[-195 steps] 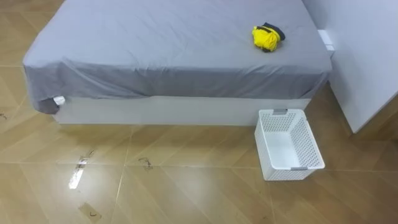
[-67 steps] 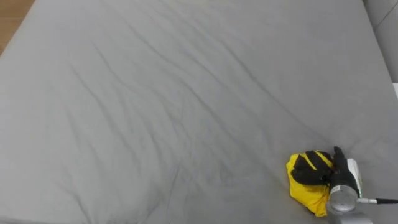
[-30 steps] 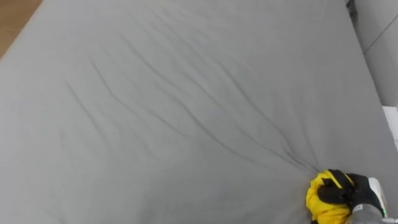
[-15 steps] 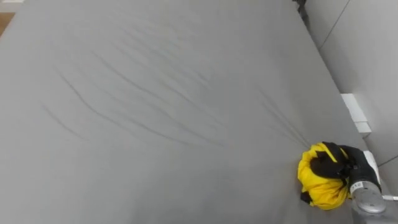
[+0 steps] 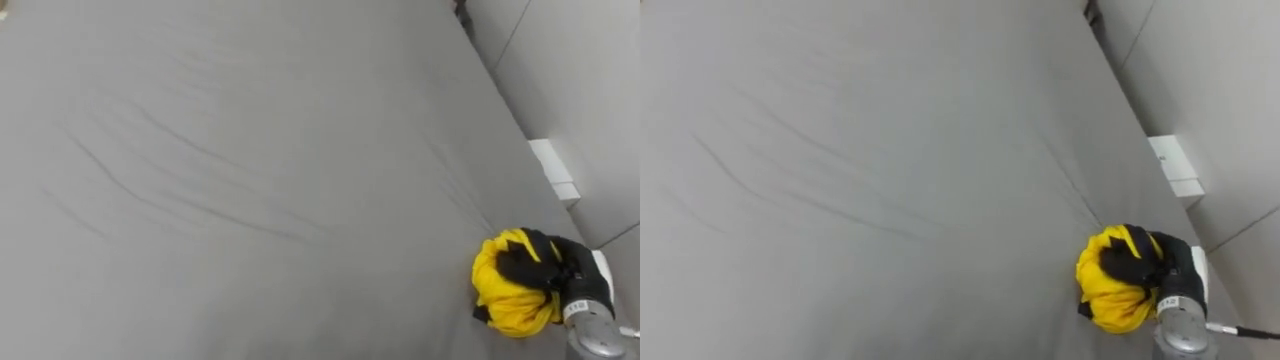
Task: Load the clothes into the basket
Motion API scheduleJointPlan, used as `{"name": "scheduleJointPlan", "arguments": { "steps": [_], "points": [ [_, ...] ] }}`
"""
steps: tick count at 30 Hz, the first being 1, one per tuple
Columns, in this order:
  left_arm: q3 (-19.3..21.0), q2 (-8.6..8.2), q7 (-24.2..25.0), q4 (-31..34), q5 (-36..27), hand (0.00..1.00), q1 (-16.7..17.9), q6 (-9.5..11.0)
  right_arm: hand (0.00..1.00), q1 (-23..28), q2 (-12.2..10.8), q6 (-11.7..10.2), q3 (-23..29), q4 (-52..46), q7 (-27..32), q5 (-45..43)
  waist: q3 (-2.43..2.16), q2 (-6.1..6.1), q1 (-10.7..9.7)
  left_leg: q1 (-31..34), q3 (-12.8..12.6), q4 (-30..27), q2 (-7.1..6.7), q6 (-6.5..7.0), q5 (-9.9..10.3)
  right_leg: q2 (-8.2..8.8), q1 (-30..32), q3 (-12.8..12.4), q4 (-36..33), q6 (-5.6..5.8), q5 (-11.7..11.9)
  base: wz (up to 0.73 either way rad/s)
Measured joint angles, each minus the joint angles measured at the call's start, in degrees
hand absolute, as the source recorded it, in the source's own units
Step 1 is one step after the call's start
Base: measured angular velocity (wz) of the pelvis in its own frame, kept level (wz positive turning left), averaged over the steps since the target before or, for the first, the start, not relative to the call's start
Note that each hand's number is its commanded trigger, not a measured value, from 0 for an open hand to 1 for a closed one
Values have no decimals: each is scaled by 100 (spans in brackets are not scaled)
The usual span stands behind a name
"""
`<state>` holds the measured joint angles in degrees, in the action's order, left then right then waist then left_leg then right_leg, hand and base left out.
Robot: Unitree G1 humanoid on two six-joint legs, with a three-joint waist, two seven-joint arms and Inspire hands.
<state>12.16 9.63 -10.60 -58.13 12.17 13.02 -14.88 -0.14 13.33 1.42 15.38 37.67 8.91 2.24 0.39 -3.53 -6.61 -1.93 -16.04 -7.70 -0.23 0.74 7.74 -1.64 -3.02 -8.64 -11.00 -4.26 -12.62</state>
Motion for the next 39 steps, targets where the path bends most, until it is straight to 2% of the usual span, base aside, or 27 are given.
{"name": "scheduleJointPlan", "arguments": {
  "steps": [1, 3, 4, 6, 7, 8, 9, 11, 14, 15, 17, 22, 25, 27, 30, 35, 36, 39],
  "points": [
    [2, 0, 4, 8, 0, 0, 8, -127, 90, 84, 2, 31, 251, 114, 52, 3, 2, 2, -71, -19, -136, 4, 23, -1, 1, -37, 4, -257, -6, -6, 11, -35],
    [7, 6, 6, 8, -1, 0, 47, -289, 90, 195, 11, 137, 583, 247, 171, 5, 12, 14, -139, -39, -428, 5, 73, -2, 2, -78, 52, -451, -4, -30, 36, -58],
    [7, 9, 7, 8, -1, 0, 64, -381, 90, 356, 24, 187, 692, 249, 255, 4, 34, 42, -161, -35, -591, 4, 88, -13, 9, -124, 140, -600, -39, -51, 52, -72],
    [7, 30, 11, 7, -2, 0, 93, -553, 89, 638, 28, 257, 786, 251, 273, 41, 58, 91, -306, -30, -716, -8, 165, -51, 35, -231, 220, -819, -78, -55, 93, -63],
    [-7, 29, 21, 6, -4, 0, 115, -652, 89, 730, 32, 356, 855, 251, 296, 51, 72, 153, -412, -2, -751, -12, 226, -60, 63, -313, 289, -985, -81, -22, 124, -66],
    [-17, 29, 51, 2, -11, 0, 115, -747, 88, 731, 38, 384, 894, 271, 341, 54, 105, 224, -463, 47, -778, -12, 293, -62, 104, -398, 408, -1152, -92, 49, 183, -79],
    [-17, 29, 64, -12, -12, 0, 115, -772, 88, 729, 39, 384, 895, 273, 360, 47, 120, 250, -458, 61, -838, -10, 332, -65, 116, -420, 475, -1188, -104, 59, 230, -86],
    [7, 32, 82, -100, -11, 0, 115, -820, 89, 720, 38, 371, 915, 379, 498, 46, 132, 282, -600, 176, -1035, -99, 419, -52, 125, -442, 671, -1183, -181, 73, 348, -54],
    [2, 33, 85, -102, -11, 0, 114, -822, 89, 681, 42, 373, 960, 499, 688, 49, 142, 322, -583, 288, -1224, -176, 486, -38, 143, -482, 821, -1337, -169, 141, 464, -32],
    [4, 33, 84, -102, -11, 0, 114, -822, 89, 662, 42, 372, 961, 497, 701, 51, 144, 331, -588, 312, -1244, -181, 489, -41, 144, -485, 854, -1347, -166, 162, 484, -34],
    [-26, 33, 77, -102, -7, 0, 98, -821, 88, 554, 62, 368, 960, 494, 733, 134, 131, 382, -589, 458, -1477, -259, 549, -41, 157, -498, 1057, -1368, -174, 212, 579, -31],
    [-126, 29, 5, -102, -5, 0, 92, -823, 88, 453, 186, 369, 960, 494, 761, 210, 118, 466, -596, 683, -1685, -330, 572, -4, 174, -489, 1350, -1398, -175, 273, 715, -25],
    [-135, 30, -1, -102, -14, 0, 65, -823, 88, 337, 310, 359, 964, 622, 803, 257, 121, 546, -666, 842, -1689, -361, 551, 50, 169, -433, 1535, -1235, -193, 311, 759, -10],
    [-356, 36, -13, -102, -18, 0, 33, -830, 88, 161, 320, 358, 949, 757, 858, 283, 127, 587, -730, 991, -1700, -398, 540, 93, 156, -433, 1710, -1257, -255, 329, 769, -5],
    [-802, 42, -15, -393, -24, 0, -283, -841, 87, -206, 402, 321, 950, 1290, 987, 263, 125, 769, -734, 1294, -1709, -425, 502, 138, 135, -401, 2033, -1229, -326, 375, 799, 0],
    [-1029, 51, -19, -712, -65, 0, -652, -834, 89, -686, 494, 289, 871, 1535, 1053, 251, 130, 952, -717, 1555, -1680, -384, 377, 223, 80, -373, 2446, -1158, -526, 405, 788, -13],
    [-1064, 56, -19, -717, -92, 0, -676, -830, 89, -725, 539, 288, 810, 1567, 1089, 252, 117, 978, -718, 1589, -1674, -384, 371, 227, 78, -369, 2484, -1155, -534, 407, 786, 0],
    [-1283, 120, -62, -716, -334, 0, -810, -699, 89, -975, 648, 133, 654, 1637, 1187, 296, 125, 1078, -714, 1829, -1704, -389, 354, 265, 53, -359, 2750, -1175, -596, 445, 799, 0]
  ]
}}
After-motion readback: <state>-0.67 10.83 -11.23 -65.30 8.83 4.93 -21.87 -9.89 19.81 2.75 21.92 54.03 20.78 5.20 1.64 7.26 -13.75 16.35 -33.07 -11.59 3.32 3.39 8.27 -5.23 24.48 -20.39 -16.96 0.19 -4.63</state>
